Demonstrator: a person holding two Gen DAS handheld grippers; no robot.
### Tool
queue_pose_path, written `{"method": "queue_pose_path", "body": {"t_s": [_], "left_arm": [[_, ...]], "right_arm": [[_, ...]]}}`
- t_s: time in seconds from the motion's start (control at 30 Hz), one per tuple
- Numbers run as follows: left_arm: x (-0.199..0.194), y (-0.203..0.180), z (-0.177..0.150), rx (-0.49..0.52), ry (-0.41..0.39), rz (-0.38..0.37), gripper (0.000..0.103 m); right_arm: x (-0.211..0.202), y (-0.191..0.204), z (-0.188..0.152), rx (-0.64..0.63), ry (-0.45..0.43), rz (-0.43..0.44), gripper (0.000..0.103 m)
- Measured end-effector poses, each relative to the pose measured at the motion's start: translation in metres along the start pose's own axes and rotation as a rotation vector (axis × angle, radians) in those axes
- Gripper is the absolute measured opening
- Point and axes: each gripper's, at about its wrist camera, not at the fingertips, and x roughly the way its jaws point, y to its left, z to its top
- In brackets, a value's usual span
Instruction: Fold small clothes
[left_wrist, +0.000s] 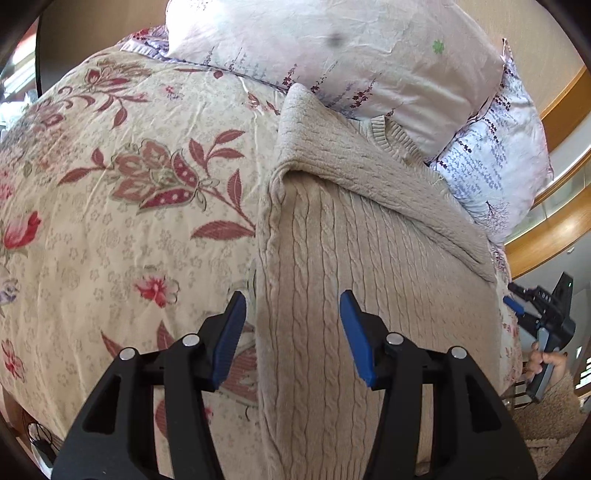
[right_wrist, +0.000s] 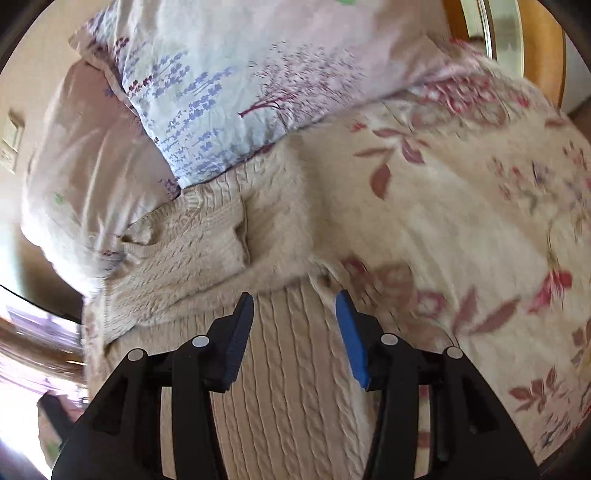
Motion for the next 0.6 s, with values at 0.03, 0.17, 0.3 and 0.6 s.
{"method": "queue_pose_path", "body": {"t_s": [0.03,0.17,0.3,0.6], "left_arm": [[-0.001,0.002,-0.003,-0.009,0.005,-0.008,0.052],[-0.004,0.009,-0.014,-0.049,0.027,-0.042,0.052],[-0.007,0.015,-0.024,-0.082,0.043,-0.088,0.051],[-0.011,0.019,-0.051,-0.146,0.115,-0.242,0.037]], "right_arm": [[-0.005,-0.009,-0.007,0.019,0.005,0.023,0.048],[-0.012,-0.032,-0.032,0.064,0.064,0.089,0.048],[-0.02,-0.054,-0.053,0.116,0.107,0.122,0.048],[-0.019,-0.053,-0.096,0.113,0.248,0.31,0.04]]}}
